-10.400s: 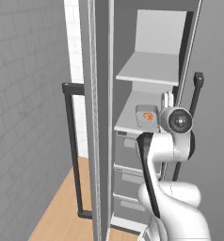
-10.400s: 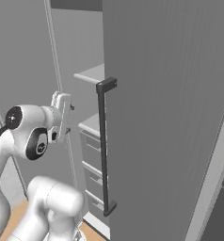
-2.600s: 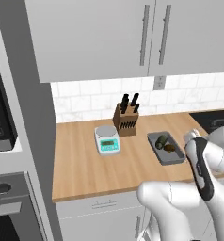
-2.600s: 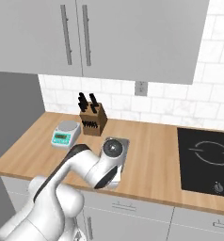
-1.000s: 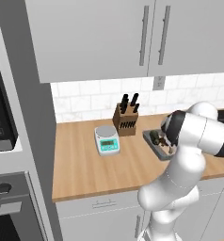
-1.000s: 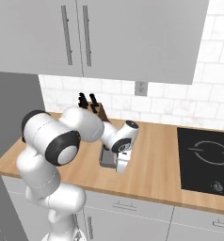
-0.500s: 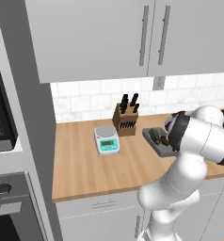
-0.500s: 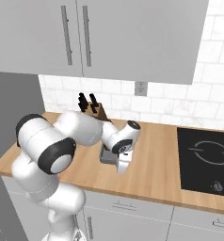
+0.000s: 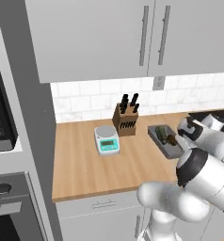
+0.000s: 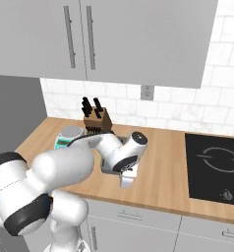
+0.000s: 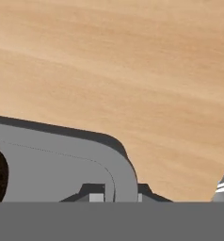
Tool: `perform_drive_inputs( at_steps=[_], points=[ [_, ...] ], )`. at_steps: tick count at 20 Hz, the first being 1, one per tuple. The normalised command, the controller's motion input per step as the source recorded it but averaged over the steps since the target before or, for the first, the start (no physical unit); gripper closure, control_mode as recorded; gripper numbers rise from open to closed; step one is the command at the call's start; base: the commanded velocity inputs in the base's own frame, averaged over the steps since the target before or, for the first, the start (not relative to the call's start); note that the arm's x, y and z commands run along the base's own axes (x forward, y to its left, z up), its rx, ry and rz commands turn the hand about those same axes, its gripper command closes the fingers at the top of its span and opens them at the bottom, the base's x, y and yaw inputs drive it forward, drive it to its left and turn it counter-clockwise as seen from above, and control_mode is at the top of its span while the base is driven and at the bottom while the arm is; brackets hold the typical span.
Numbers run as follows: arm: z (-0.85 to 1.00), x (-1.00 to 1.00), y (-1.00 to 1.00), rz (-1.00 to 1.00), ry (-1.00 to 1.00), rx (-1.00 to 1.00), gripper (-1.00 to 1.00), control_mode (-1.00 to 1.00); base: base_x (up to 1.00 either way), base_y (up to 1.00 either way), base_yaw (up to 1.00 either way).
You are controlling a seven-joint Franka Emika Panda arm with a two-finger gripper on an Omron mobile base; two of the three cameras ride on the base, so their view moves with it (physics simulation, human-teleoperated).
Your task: Take the meat container that has the shrimp and place it on the second highest rack of the freezer. Then take the vegetable container that has the mushroom and cucumber and place it on the highest rack of the freezer.
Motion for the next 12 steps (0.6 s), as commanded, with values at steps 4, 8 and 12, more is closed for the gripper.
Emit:
perform_drive_inputs(
  at_steps=[4,8,12],
  points=[
    [0.62,-0.59,0.0,0.0,-0.13,0.0,1.0,-1.0,0.0,0.0,0.0],
    [0.72,-0.63,0.01,0.0,-0.02,0.0,1.0,-1.0,0.0,0.0,0.0],
    [0.59,-0.57,0.24,0.0,0.0,0.0,1.0,-1.0,0.0,0.0,0.0]
  ],
)
